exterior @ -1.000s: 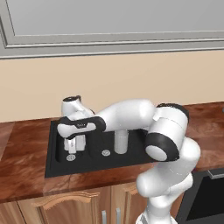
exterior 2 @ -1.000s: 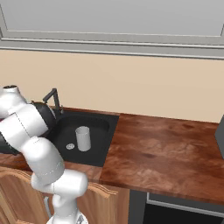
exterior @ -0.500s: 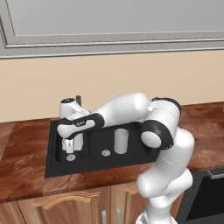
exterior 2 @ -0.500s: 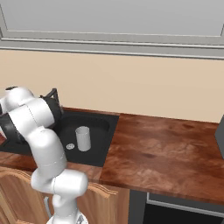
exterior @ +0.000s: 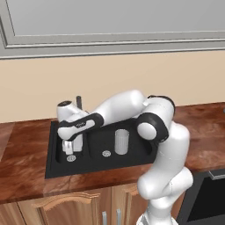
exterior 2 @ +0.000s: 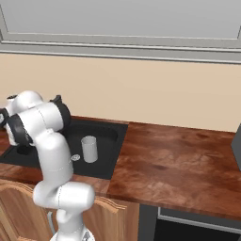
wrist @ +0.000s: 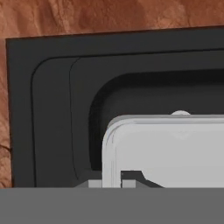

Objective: Place the tupperware in the left basin and the glass cup in the right basin of the sink.

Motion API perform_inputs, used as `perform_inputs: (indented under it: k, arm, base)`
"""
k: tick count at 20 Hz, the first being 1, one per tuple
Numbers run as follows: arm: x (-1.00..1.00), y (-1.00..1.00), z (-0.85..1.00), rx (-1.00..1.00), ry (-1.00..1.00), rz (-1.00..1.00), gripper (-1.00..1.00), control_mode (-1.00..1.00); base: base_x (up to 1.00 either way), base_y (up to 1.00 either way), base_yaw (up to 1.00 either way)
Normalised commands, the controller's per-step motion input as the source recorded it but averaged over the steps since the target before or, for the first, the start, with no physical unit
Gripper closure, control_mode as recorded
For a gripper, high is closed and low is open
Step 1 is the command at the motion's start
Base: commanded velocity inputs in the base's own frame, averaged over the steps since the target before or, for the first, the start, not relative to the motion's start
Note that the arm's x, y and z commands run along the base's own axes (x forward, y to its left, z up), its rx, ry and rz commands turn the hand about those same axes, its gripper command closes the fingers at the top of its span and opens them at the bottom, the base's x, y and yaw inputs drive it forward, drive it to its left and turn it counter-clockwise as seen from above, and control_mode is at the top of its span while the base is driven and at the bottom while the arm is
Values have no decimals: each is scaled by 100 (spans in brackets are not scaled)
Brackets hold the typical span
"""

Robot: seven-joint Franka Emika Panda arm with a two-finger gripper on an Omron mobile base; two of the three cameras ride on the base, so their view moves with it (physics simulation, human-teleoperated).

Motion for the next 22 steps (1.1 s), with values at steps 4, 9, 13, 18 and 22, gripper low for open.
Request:
perform_inputs:
  k: [4,9,13,18,22]
  arm:
    - [10,0,-14,-6,0,0,100,-100]
    - [13,2,-16,-2,0,0,100,-100]
    - [20,3,-15,0,0,0,100,-100]
    - [23,3,-15,0,0,0,100,-100]
    - [25,5,-16,0,0,0,100,-100]
  base:
    - [0,0,0]
    - [0,0,0]
    - [0,0,0]
    - [0,0,0]
    - [0,0,0]
